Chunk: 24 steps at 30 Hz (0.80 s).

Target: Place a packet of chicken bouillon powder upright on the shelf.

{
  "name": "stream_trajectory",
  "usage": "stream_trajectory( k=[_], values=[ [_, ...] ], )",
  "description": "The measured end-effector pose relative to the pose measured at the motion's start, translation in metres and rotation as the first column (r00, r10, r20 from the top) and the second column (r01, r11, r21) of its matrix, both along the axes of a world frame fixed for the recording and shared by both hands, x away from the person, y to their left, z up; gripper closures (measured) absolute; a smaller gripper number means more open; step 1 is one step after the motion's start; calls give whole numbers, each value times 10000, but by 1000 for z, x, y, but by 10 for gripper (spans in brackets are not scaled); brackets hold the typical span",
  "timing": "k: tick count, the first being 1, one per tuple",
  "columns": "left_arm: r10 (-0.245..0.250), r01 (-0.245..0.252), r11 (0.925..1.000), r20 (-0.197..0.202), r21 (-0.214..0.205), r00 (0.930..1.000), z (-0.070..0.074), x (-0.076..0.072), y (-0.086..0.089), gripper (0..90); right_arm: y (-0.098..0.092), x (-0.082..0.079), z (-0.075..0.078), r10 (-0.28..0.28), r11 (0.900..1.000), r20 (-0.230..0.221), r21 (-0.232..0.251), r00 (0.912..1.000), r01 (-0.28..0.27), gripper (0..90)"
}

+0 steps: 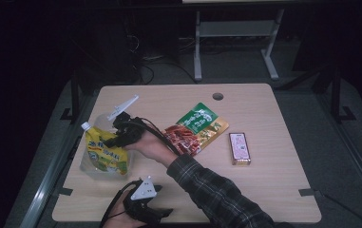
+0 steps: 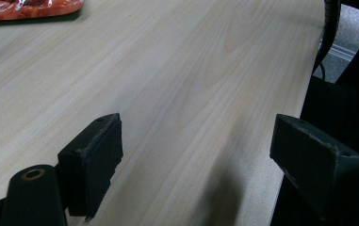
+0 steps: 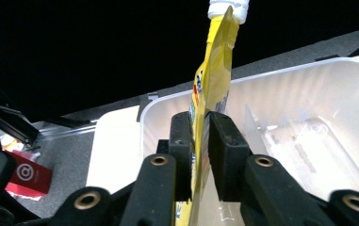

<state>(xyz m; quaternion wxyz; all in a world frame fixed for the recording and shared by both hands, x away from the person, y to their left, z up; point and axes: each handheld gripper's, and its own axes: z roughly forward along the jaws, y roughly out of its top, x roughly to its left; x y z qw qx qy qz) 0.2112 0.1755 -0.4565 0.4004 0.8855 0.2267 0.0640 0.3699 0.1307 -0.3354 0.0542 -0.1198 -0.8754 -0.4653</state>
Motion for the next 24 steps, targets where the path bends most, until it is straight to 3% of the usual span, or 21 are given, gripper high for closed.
stream_trajectory(
  k=[3, 6, 9, 14, 18, 24],
  values=[
    [-47, 47, 10000, 14, 73, 10000, 0, 0, 1, 169, -1, 0, 0, -32, 10000, -5, -4, 10000, 32, 713],
    [17, -17, 10000, -11, -28, 10000, 0, 0, 0, 168, -2, -2, 0, 42, 9997, 34, -233, 10000, -41, 538],
    [87, -88, 9999, -100, -84, 9999, 0, 0, 0, 169, -3, -3, 0, 12, 9991, 296, -421, 9996, 0, 448],
    [127, -129, 9998, -147, -141, 9998, 0, 0, 1, 169, -11, -1, 0, -262, 9994, 91, -219, 9996, 264, 319],
    [224, -227, 9995, -129, -211, 9997, 0, 1, 2, 169, -23, -1, 3, -317, 9995, 85, -21, 9995, 318, 256],
    [410, -412, 9987, -79, -305, 9991, 0, 3, 6, 168, -45, -6, 6, -290, 9995, 284, -89, 9992, 293, 203]
  ],
)
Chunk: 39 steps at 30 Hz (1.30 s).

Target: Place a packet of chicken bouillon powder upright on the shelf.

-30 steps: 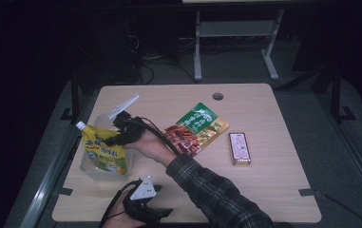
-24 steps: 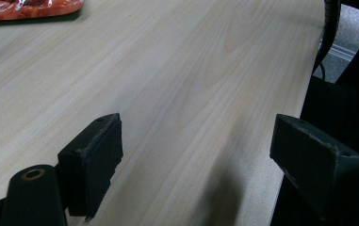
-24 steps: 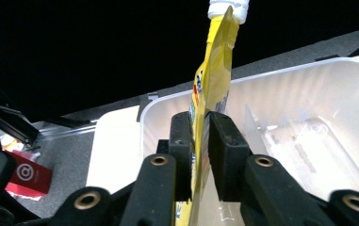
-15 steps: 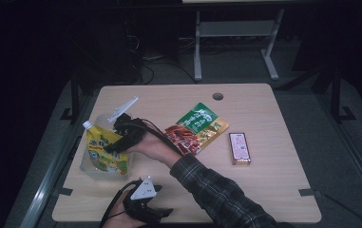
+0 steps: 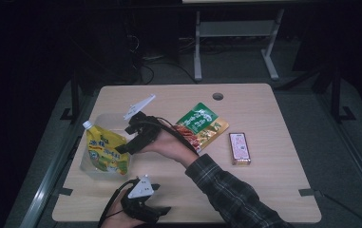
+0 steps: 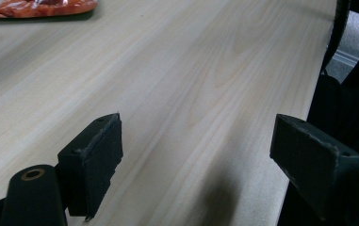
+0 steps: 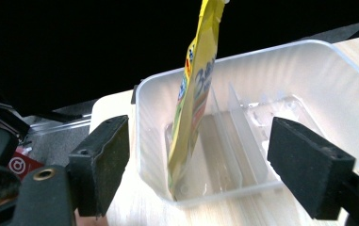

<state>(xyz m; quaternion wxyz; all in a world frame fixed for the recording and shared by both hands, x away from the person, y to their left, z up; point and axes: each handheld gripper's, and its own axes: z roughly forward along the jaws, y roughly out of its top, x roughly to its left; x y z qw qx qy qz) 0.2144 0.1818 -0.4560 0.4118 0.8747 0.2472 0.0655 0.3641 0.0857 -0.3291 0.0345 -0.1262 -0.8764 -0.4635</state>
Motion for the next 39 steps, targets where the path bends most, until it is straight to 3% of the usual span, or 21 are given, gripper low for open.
stream_trajectory(
  k=[7, 11, 12, 14, 18, 23, 31, 32, 34, 35, 37, 39],
  values=[
    [167, -167, 9998, -11, 55, 9999, 1, 2, 4, 168, -43, -7, 4, -425, 9989, 270, 202, 9987, 420, 181],
    [522, -522, 9985, 30, -138, 9986, 4, 4, 10, 169, -72, -11, 5, -964, 9942, 500, 528, 9941, 937, 181],
    [522, -522, 9985, 30, -138, 9986, 4, 4, 10, 169, -72, -11, 5, -964, 9942, 500, 528, 9941, 937, 181],
    [592, -591, 9982, 66, -94, 9982, 5, 6, 13, 169, -97, -15, 3, -1373, 9881, 461, 762, 9894, 1336, 181],
    [579, -579, 9983, 149, -25, 9982, 6, 9, 16, 169, -124, -20, -3, -1805, 9806, 575, 881, 9819, 1751, 181],
    [555, -555, 9984, 27, -91, 9985, 6, 12, 13, 168, -156, -22, -18, -2424, 9685, 743, 773, 9673, 2367, 182],
    [461, -461, 9989, -202, -4, 9987, 5, 16, 11, 164, -200, -27, -41, -3418, 9397, 894, 259, 9355, 3409, 247],
    [461, -461, 9989, -202, -4, 9987, 5, 16, 11, 164, -200, -27, -41, -3418, 9397, 894, 259, 9355, 3409, 247],
    [483, -485, 9988, -205, -53, 9986, 6, 17, 12, 164, -214, -28, -47, -3696, 9289, 826, 93, 9255, 3701, 277],
    [468, -468, 9989, -144, -30, 9988, 6, 19, 13, 164, -227, -30, -51, -3956, 9182, 679, 81, 9159, 3960, 310],
    [464, -464, 9989, -172, 4, 9988, 7, 19, 13, 164, -234, -31, -53, -4073, 9128, 654, -25, 9109, 4084, 323],
    [519, -521, 9986, -243, -79, 9984, 7, 20, 13, 164, -252, -33, -60, -4332, 9007, 526, -125, 8998, 4343, 366]
  ],
)
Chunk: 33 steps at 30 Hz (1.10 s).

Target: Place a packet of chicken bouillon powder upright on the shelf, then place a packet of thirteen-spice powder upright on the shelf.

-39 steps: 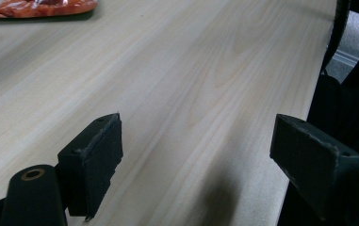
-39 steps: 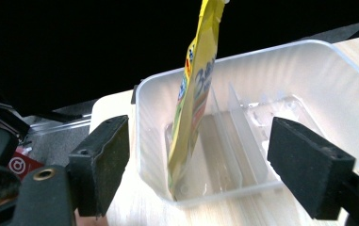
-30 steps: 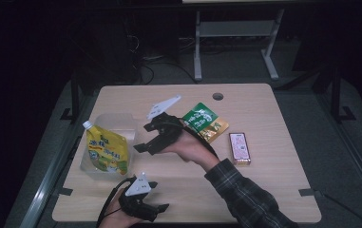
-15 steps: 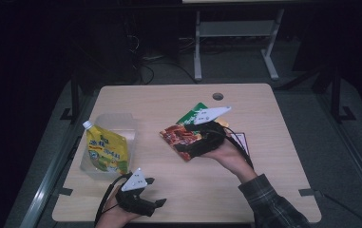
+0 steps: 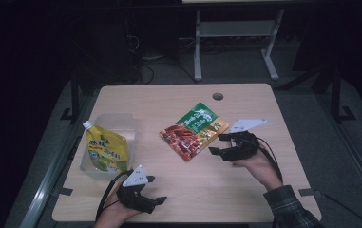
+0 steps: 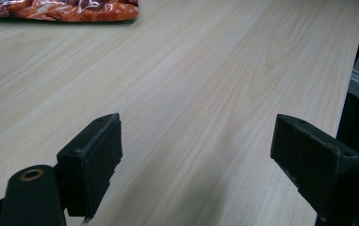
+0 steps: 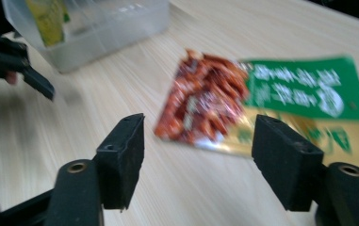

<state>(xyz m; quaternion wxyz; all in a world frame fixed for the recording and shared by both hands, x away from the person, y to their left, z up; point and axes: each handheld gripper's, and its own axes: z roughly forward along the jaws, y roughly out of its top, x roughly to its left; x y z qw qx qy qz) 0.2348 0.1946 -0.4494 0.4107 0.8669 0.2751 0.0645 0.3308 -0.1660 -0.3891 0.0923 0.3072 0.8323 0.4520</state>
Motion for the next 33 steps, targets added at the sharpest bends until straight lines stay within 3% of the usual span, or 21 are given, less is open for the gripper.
stream_trajectory(
  k=[9, 13, 14, 17, 18, 21, 23, 27, 33],
  values=[
    [41, -40, 9999, -44, 98, 10000, 0, 10, -5, 165, -48, -6, -24, -798, 9959, -688, -477, 9944, 767, 573],
    [62, -60, 9999, -115, 132, 9999, -1, 11, -4, 166, -61, -5, -31, -997, 9922, -680, -819, 9927, 941, 657],
    [53, -52, 9999, -116, 105, 9999, -1, 10, -5, 166, -70, -1, -34, -1143, 9908, -610, -797, 9916, 1093, 732],
    [-2, 4, 9999, -117, 162, 9999, -1, 9, -6, 167, -78, 4, -35, -1393, 9877, -564, -791, 9886, 1347, 811],
    [6, -4, 9999, -155, 137, 9999, -2, 8, -7, 170, -85, 10, -36, -1593, 9850, -532, -759, 9858, 1551, 886],
    [-57, 62, 9997, -187, 221, 9998, -3, 8, -8, 171, -91, 19, -37, -1864, 9816, -573, -533, 9808, 1834, 900],
    [-58, 62, 9998, -204, 202, 9998, -3, 7, -9, 172, -92, 23, -38, -1997, 9783, -505, -656, 9785, 1963, 900],
    [-116, 121, 9996, -228, 251, 9997, -3, 8, -10, 172, -93, 47, -39, -2495, 9675, -444, -548, 9673, 2470, 900],
    [-88, 94, 9997, -279, 219, 9996, -3, 7, -9, 172, -83, 72, -42, -2967, 9515, -327, -955, 9544, 2925, 900]
  ],
)
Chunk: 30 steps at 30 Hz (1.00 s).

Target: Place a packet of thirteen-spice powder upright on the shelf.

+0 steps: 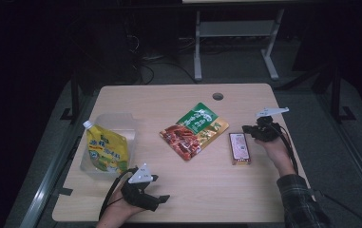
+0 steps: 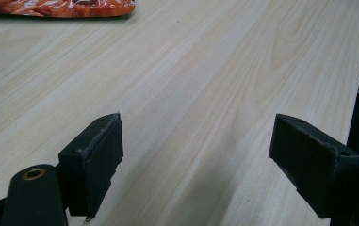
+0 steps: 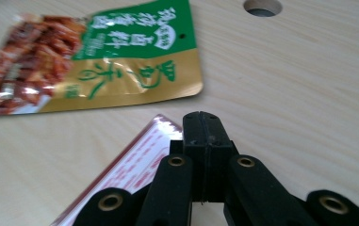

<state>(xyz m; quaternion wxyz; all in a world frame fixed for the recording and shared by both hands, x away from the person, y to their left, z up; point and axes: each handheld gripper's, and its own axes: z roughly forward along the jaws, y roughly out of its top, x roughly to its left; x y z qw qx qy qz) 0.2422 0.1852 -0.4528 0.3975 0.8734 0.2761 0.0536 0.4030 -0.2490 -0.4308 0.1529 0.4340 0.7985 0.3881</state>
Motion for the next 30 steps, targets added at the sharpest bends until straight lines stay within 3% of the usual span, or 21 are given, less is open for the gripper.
stream_trajectory(
  k=[3, 4, 5, 12, 21, 25, 30],
  values=[
    [20, -20, 10000, -9, -43, 10000, 0, 1, 0, 172, 5, 11, -4, -223, 9996, -89, 165, 9997, 224, 900],
    [20, -20, 10000, -9, -43, 10000, 0, 1, 0, 172, 8, 14, -6, -315, 9995, -340, 26, 9989, 316, 900],
    [19, -20, 10000, -9, -44, 10000, 0, 1, 0, 173, 10, 17, -8, -351, 9991, -299, -252, 9989, 343, 900],
    [-8, 8, 10000, -58, -48, 10000, 0, -1, 0, 173, 16, 31, -18, -635, 9970, -560, -475, 9964, 609, 900],
    [-66, 66, 10000, -51, 13, 10000, 0, -3, 0, 173, 15, 30, -23, -736, 9929, -1113, -1011, 9911, 624, 900],
    [-45, 45, 10000, -60, 1, 10000, 0, -2, 1, 173, 11, 27, -21, -557, 9942, -1280, -980, 9902, 432, 900],
    [-8, 8, 10000, -58, -28, 10000, 1, -3, 2, 174, 9, 19, -20, -283, 9895, -1613, -1446, 9865, 47, 900]
  ],
)
